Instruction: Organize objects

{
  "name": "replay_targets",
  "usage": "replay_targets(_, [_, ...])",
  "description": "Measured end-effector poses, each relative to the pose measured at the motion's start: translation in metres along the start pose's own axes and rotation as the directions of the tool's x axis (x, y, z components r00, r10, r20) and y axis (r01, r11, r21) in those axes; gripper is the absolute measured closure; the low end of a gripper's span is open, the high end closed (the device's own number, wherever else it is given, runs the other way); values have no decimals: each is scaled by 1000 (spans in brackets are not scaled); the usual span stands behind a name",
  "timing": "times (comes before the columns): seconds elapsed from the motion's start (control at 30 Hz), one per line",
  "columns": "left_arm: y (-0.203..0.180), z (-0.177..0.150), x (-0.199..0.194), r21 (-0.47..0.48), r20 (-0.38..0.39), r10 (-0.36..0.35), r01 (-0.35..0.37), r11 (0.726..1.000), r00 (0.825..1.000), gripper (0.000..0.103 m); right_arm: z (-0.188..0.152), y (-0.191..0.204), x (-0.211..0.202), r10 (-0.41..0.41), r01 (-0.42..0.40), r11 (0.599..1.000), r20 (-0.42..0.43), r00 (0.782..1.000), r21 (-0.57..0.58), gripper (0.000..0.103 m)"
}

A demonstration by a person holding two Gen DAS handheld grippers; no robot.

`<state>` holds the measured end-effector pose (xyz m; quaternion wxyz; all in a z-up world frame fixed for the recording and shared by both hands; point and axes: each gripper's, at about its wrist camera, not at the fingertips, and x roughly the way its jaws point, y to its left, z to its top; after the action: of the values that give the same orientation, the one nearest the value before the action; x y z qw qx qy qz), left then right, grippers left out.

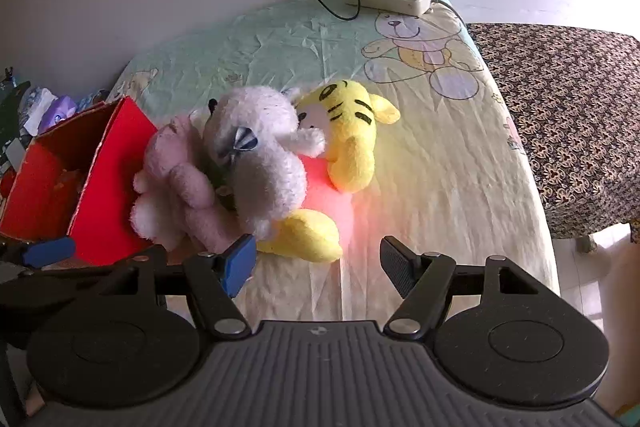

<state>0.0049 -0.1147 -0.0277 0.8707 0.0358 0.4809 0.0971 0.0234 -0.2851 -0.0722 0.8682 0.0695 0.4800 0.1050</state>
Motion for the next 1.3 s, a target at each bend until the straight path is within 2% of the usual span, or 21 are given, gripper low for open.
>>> replay_targets(0.23, [-3,8,9,10,-13,-22,22,1000,1000,7,3,-5,6,-3,3,1000,7,1000,10,32])
replay_targets(0.8, [-5,17,20,10,-25,15,-15,1000,1000,7,4,-8,16,-31,31,1000,1,1000,-6,32])
replay_targets(1.3, [-23,14,16,5,-20,37,-37,999,999,7,3,-27,14,7,-8,1000,-10,1000,-23,32])
